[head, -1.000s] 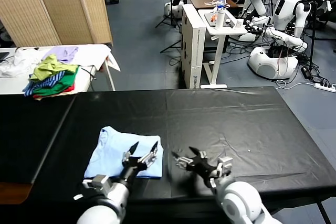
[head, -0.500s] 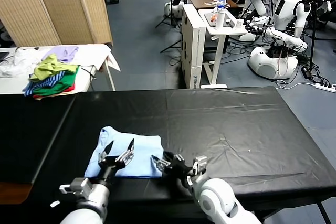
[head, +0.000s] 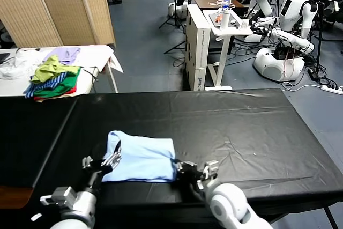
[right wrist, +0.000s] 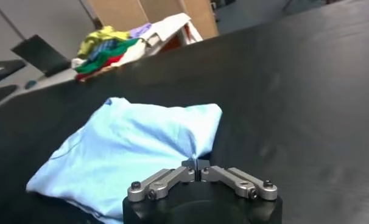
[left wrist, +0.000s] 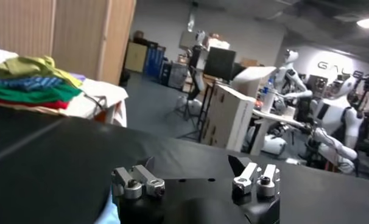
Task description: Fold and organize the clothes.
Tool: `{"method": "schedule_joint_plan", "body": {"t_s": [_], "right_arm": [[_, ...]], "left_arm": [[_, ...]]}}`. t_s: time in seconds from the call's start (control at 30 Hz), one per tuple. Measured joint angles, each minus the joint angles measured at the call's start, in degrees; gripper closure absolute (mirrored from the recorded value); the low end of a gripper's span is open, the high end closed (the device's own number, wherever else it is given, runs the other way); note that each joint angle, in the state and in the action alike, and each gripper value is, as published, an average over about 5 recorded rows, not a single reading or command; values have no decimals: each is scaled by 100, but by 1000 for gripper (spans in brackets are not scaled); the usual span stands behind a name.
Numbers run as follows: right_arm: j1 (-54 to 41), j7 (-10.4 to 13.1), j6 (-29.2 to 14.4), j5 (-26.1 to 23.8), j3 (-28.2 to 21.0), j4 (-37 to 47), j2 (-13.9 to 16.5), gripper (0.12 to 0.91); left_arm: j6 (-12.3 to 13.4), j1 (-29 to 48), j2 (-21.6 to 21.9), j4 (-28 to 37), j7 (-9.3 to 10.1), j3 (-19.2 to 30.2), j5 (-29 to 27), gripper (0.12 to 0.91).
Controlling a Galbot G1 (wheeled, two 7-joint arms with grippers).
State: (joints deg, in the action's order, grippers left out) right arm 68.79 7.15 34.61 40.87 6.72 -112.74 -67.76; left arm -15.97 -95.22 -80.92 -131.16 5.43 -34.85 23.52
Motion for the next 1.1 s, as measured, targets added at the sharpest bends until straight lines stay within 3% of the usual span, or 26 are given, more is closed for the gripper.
{"method": "schedule_joint_plan", "body": {"t_s": [0.33,0.43,0.57,0.67,0.77,0.87,1.1], "right_arm": [[278,134,452,389,804,-544,753,865],[341,114,512,390,934,-651,857,741],[431,96,545,390,1083,-783,967,478],[505,74,536,369,1192,-874,1030,293],[582,14,471,252,1286,-965,1074,161],[690,-58,315,15,1378,-1066,1107,124],[1182,-192,-119,-575,1705,-1350,1123,118]], "left_arm": [[12,-180,142,-16,130,-163,69,123],[21,-229,164,-35,133,-157,60,123],[52,-295,221,-34,118,-147,15,123],[215,-349,272,18,127,-139,-39,123],[347,-417,330,55,149,-128,-100,123],[313,-475,393,36,222,-100,-109,123],[308,-669,617,-19,358,13,44,123]]}}
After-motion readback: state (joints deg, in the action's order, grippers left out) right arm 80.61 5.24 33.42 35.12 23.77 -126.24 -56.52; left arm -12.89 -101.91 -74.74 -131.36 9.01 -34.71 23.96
